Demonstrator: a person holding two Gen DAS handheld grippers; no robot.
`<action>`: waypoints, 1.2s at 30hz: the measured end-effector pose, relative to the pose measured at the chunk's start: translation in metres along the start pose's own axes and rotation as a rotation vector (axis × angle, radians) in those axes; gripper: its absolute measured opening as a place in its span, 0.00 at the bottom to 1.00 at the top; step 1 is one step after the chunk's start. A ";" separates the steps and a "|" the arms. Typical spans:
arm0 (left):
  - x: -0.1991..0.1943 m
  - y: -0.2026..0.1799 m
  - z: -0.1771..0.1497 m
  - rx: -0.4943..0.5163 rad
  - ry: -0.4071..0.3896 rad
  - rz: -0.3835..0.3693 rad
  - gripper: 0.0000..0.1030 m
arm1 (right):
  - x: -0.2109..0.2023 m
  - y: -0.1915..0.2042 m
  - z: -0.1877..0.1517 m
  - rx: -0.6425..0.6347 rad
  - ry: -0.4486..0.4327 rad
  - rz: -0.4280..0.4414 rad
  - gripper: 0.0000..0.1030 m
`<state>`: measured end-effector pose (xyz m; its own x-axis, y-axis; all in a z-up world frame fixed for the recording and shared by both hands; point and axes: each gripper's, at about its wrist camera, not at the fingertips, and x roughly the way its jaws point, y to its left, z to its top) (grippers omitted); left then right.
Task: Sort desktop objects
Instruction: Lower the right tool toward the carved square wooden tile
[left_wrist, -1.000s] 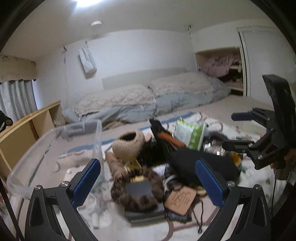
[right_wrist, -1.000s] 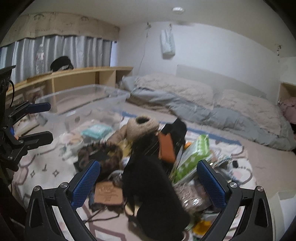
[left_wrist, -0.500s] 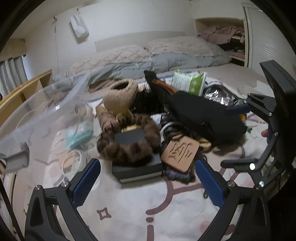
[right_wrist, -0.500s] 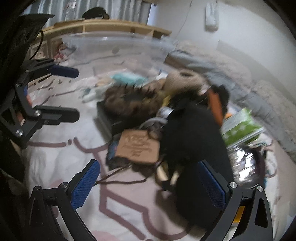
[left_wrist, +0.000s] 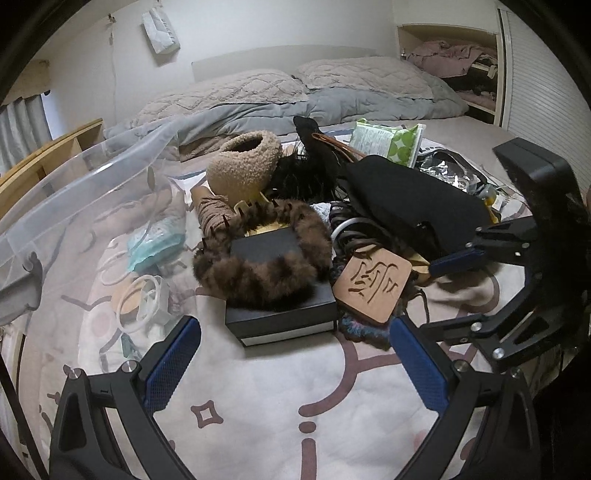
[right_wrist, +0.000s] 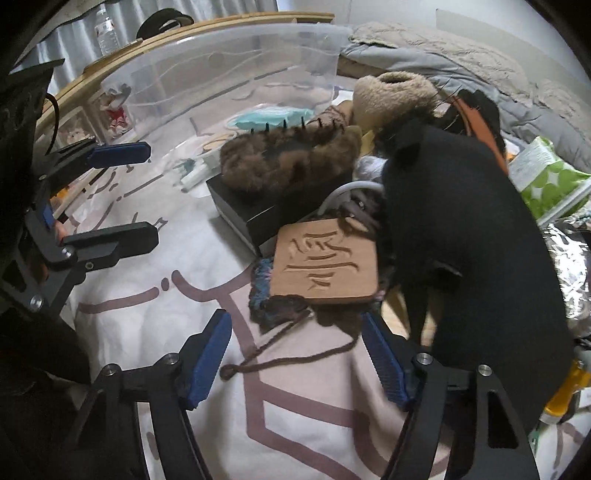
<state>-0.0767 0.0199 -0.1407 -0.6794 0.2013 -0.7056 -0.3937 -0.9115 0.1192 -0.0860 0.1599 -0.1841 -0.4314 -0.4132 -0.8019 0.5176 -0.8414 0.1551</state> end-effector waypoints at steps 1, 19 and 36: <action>0.000 0.000 -0.001 0.002 0.002 -0.001 1.00 | 0.002 0.001 0.001 0.002 0.004 0.002 0.62; 0.001 0.014 -0.006 -0.032 0.017 -0.004 1.00 | 0.028 -0.004 0.007 0.068 0.079 0.020 0.10; 0.008 0.015 -0.006 -0.075 0.056 -0.024 1.00 | 0.000 0.020 -0.015 0.098 0.096 0.138 0.01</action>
<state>-0.0843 0.0061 -0.1487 -0.6337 0.2052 -0.7459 -0.3607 -0.9313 0.0502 -0.0645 0.1486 -0.1898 -0.2861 -0.4960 -0.8198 0.4905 -0.8108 0.3194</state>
